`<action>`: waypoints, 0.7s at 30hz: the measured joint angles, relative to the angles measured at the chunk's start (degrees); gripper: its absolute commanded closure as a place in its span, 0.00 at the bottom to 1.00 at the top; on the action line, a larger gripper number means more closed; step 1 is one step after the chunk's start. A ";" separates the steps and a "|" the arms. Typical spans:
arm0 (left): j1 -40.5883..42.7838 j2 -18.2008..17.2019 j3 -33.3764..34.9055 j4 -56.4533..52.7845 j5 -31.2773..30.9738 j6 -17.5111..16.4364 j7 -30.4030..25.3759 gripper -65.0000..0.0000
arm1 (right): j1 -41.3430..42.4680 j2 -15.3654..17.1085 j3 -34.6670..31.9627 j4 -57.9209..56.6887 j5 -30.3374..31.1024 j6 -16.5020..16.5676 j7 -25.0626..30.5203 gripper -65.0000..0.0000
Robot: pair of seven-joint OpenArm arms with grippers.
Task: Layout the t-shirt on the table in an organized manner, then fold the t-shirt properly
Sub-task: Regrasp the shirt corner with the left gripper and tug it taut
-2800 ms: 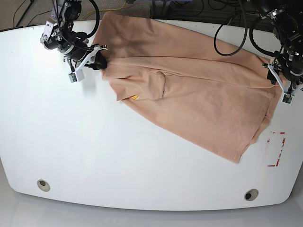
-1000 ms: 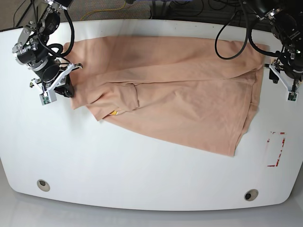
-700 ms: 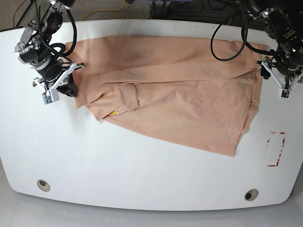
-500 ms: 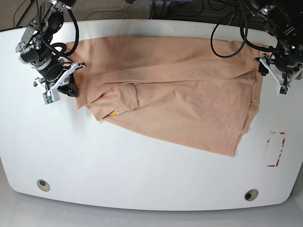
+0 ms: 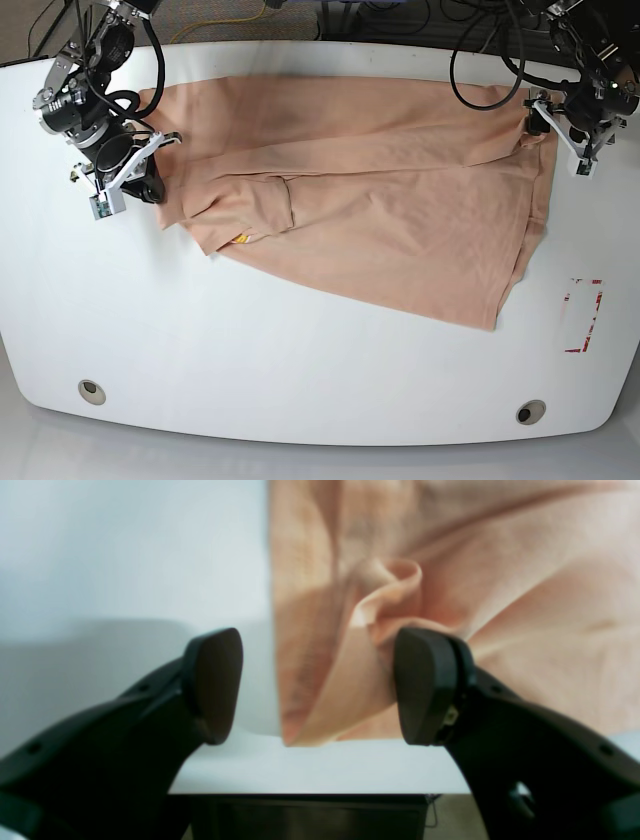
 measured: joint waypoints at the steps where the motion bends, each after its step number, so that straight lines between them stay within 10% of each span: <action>1: 0.17 -0.46 0.76 -0.26 0.00 0.00 0.02 0.31 | 0.00 0.00 0.00 0.00 0.00 0.00 0.00 1.00; 9: -0.02 -1.88 2.84 -3.89 -1.01 0.07 -0.50 0.34 | -0.02 0.00 0.00 0.00 0.00 0.00 0.00 1.00; 21: -0.52 -4.07 4.70 -7.52 -2.14 0.04 -1.73 0.90 | -0.13 0.00 0.00 0.00 0.02 0.00 0.02 1.00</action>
